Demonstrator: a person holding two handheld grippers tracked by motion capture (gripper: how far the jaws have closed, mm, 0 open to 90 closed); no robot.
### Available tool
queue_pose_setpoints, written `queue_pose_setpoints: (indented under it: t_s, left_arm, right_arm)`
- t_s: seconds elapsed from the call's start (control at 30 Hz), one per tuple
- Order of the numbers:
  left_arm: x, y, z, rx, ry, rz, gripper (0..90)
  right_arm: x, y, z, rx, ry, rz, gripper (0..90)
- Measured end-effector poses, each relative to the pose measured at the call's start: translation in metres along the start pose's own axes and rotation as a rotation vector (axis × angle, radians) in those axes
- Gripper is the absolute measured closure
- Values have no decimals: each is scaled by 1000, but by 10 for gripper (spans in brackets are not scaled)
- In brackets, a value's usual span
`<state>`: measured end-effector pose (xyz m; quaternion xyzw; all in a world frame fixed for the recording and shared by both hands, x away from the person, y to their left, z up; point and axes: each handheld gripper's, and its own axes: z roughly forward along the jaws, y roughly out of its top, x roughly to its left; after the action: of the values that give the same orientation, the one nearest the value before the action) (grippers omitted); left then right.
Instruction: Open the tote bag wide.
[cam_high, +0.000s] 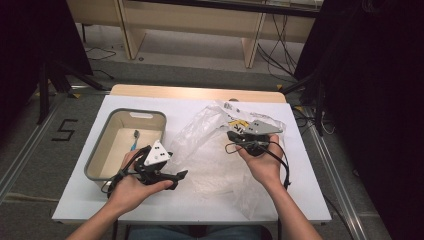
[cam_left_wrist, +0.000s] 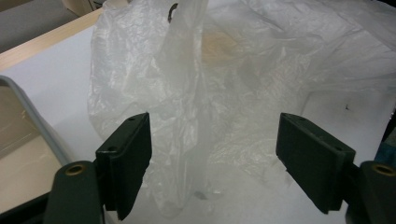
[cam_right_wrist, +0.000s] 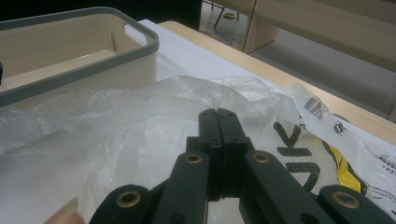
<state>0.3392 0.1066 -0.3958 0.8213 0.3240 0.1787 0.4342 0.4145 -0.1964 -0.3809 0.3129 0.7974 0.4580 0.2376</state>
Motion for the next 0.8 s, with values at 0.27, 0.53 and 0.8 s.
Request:
queue_pose_setpoints:
  t_s: [0.27,0.53,0.8]
  left_arm:
    - [7,-1,-4,8,24,-23,268]
    - [16,-1,-8,7,49,-33,271]
    - [23,-1,-11,10,71,-46,270]
  right_arm:
    - [-1,0,-1,-2,-3,4,900]
    - [-2,0,-2,-2,-7,3,900]
    - [-3,-2,-4,-1,-12,6,900]
